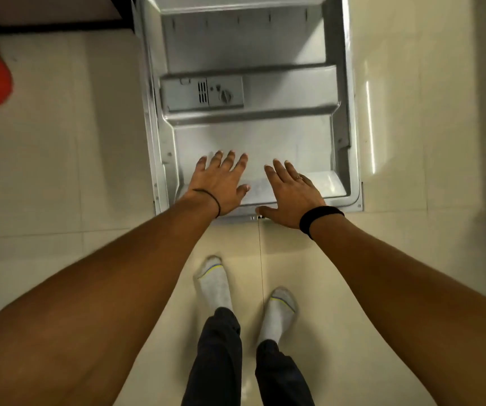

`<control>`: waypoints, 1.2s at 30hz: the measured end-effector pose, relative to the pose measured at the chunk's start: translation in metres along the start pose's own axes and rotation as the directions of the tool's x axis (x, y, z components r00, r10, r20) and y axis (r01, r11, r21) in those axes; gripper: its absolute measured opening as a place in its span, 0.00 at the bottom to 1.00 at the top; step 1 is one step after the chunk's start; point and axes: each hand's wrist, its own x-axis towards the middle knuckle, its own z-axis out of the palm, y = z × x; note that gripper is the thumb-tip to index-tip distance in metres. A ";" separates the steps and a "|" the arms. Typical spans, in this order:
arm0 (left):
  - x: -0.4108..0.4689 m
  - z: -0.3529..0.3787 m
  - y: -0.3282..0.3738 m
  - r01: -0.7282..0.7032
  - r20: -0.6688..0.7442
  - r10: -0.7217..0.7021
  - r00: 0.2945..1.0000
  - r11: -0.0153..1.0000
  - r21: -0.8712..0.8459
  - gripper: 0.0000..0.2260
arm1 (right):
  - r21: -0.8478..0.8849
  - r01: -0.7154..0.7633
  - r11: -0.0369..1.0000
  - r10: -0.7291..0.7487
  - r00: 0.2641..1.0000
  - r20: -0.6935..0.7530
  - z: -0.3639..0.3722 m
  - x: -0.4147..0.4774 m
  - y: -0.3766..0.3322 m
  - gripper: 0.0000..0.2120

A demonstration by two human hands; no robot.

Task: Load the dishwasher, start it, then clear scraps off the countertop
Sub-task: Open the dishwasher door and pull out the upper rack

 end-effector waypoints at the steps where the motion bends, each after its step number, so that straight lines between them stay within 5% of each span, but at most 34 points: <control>1: -0.002 -0.016 -0.004 0.004 -0.028 -0.004 1.000 1.000 -0.003 0.31 | -0.001 -0.002 1.000 0.002 1.000 -0.024 -0.020 0.000 -0.004 0.46; 19: 0.006 -0.279 -0.112 0.043 -0.366 -0.047 0.929 0.999 -0.019 0.31 | -0.061 0.010 0.998 -0.034 0.920 -0.391 -0.302 0.045 -0.061 0.45; 36: 0.169 -0.320 -0.130 0.108 -0.370 -0.113 0.922 0.994 -0.034 0.32 | -0.143 0.036 0.989 -0.083 0.937 -0.338 -0.362 0.205 0.019 0.47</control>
